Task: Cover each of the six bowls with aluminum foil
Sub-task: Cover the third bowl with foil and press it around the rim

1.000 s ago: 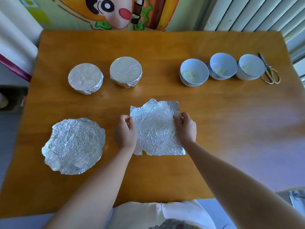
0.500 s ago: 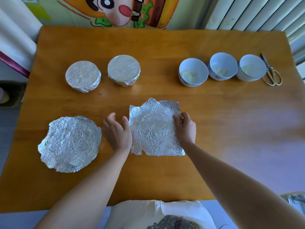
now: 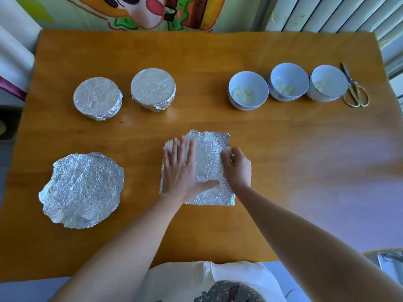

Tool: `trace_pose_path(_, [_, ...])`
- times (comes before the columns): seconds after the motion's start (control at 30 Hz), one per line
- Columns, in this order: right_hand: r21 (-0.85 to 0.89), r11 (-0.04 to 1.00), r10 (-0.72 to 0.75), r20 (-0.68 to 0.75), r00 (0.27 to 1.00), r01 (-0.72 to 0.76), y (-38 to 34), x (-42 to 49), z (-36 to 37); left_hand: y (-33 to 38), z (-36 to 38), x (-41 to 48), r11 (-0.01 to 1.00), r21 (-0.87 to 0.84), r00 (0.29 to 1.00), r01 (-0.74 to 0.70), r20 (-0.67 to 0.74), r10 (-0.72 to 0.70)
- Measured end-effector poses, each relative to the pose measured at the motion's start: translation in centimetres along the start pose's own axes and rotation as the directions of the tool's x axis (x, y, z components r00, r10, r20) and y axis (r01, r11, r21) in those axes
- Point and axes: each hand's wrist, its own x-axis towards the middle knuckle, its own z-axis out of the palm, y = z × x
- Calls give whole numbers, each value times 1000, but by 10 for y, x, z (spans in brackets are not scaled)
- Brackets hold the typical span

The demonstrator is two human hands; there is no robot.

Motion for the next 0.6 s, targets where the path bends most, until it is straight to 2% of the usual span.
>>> trace_pose_path(0.17, [58, 998, 34, 7, 999, -34, -1, 2, 1, -2, -3, -3, 999, -33, 1000, -17, -27, 16])
trace_pose_path(0.3, [75, 997, 11, -4, 1000, -11, -6, 3, 2, -10, -4, -9, 998, -45, 992, -31, -124, 26])
trace_pose_path(0.4, [65, 998, -17, -11, 1000, 17, -9, 2, 4, -9, -9, -10, 996, -24, 980, -91, -179, 85])
trace_pose_path(0.5, [59, 998, -20, -16, 1000, 21, -9, 2, 9, 2, -13, -3, 989, 15, 977, -147, -154, 148])
trace_pose_path(0.6, [46, 999, -7, -14, 1000, 8, -7, 4, 9, 8, -8, 0, 995, 52, 992, -88, -86, 92])
